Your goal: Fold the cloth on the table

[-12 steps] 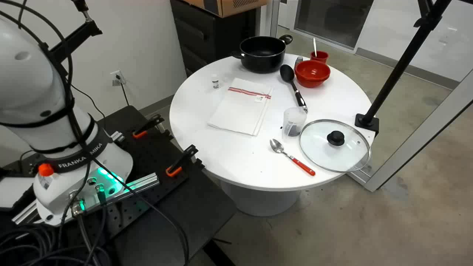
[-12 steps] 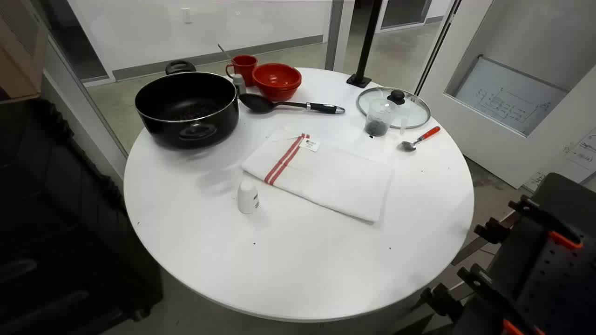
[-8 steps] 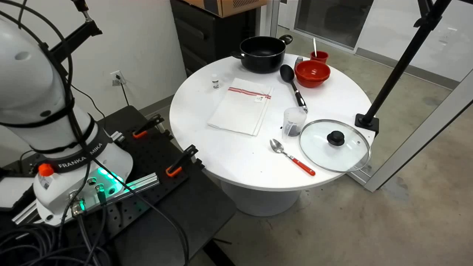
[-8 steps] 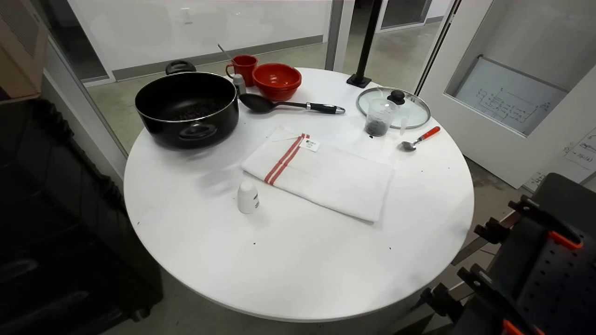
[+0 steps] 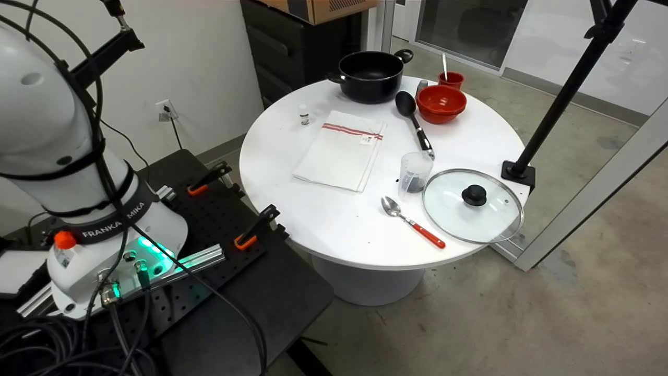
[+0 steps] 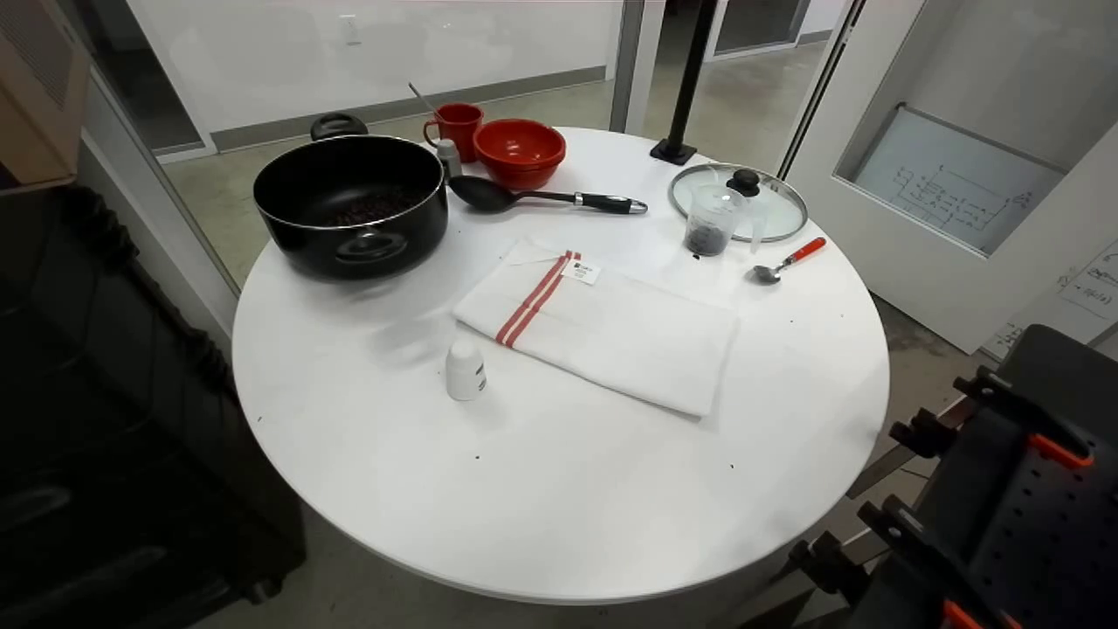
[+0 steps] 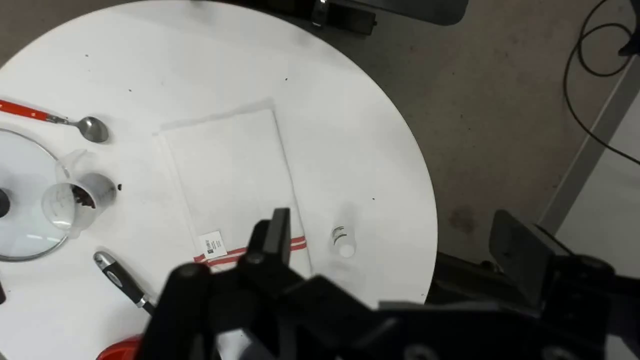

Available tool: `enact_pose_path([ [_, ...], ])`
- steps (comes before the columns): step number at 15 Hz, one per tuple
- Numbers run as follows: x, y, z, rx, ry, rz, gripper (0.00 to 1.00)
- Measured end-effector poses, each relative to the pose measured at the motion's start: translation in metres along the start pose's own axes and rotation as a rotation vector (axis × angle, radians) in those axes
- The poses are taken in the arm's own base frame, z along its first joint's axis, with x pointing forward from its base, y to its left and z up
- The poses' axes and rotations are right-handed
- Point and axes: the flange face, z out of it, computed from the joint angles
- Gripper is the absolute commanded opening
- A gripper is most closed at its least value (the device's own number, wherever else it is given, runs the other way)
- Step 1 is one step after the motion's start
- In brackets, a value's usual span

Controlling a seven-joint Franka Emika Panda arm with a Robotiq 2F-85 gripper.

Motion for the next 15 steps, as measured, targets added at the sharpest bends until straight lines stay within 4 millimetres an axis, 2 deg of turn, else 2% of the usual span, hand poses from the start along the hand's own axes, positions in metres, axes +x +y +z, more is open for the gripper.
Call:
enact_pose_path([
  [2,0.005,0.005,0.017,0.059,0.053,0.033,1.0],
  [3,0.006,0.01,0.032,0.09,0.066,0.056,1.0],
  [7,-0.001,0.039,0.113,0.161,0.042,0.128,1.0],
  [11,-0.016,0.078,0.189,0.19,0.045,0.261,1.0],
  [15,-0.019,0.127,0.233,0.261,0.047,0.41,1.0],
])
